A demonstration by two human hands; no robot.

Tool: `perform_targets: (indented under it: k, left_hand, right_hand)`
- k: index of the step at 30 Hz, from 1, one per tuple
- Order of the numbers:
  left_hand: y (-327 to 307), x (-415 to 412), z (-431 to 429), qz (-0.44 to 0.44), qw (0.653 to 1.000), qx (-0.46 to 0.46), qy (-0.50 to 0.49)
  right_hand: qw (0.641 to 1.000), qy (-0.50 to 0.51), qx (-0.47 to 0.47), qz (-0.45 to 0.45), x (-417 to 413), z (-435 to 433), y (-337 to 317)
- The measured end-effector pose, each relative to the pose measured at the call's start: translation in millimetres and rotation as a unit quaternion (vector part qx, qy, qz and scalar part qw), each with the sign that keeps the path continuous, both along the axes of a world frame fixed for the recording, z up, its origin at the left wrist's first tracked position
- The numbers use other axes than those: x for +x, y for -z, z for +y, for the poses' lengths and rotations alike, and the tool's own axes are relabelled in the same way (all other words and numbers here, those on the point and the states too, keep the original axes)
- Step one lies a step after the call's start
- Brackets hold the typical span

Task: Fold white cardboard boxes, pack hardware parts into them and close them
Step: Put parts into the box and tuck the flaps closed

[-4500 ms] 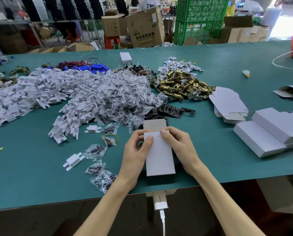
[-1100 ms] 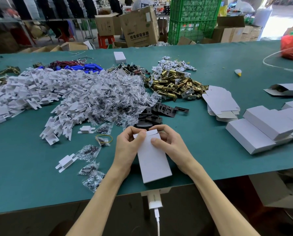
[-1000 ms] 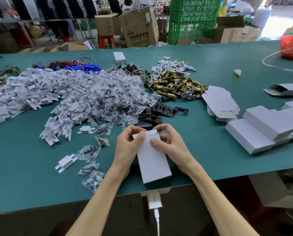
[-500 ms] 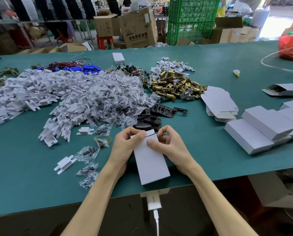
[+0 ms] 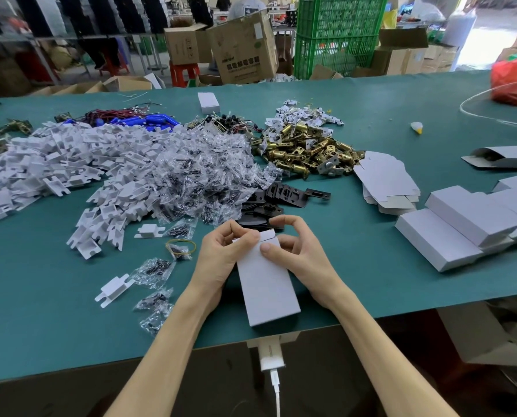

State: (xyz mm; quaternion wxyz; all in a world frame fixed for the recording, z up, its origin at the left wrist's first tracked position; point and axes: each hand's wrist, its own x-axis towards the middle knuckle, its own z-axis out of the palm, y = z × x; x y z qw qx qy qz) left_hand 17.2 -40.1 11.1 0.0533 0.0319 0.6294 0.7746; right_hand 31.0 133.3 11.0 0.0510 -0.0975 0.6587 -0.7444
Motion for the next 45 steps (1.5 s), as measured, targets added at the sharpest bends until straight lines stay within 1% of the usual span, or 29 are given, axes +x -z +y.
perform_targets:
  k: [4,10,14,20,31,39,42,45]
  left_hand:
    - [-1.5,-3.1,-2.6,-0.021,1.000,-0.003,0.012]
    - [-10.5,-7.5,-6.5,-0.073,0.995,0.027,0.057]
    - [-9.8,-10.1,-5.4,-0.078,0.996,0.020,0.044]
    - [-10.4,-9.4,-4.7,-0.070,0.996,0.019,0.044]
    - [-8.6,-6.8,-3.5,-0.044,0.998,-0.011,0.034]
    - [-4.2,3.8,2.7,0.019,0.998,-0.057,-0.010]
    - [-5.9,5.6,9.5,0.024,0.996,-0.084,-0.029]
    - [-11.7,2.9,11.7,0.029,0.992,-0.118,-0.028]
  right_hand:
    - [1.000,-0.004,0.003,0.005,-0.9,0.7,0.8]
    - [1.000,0.004,-0.007,-0.002,-1.3,0.3,2.1]
    - [1.000,0.002,0.000,0.006,-0.5,0.9,1.7]
    - [1.000,0.010,0.027,0.011,0.4,1.1,1.5]
    - [0.999,0.019,0.028,0.017,1.3,0.9,0.6]
    - [0.999,0.018,0.029,0.024,1.6,1.2,1.2]
    - [0.999,0.018,0.028,0.030,1.1,1.9,1.3]
    - [0.999,0.021,0.027,0.041,1.2,1.0,1.3]
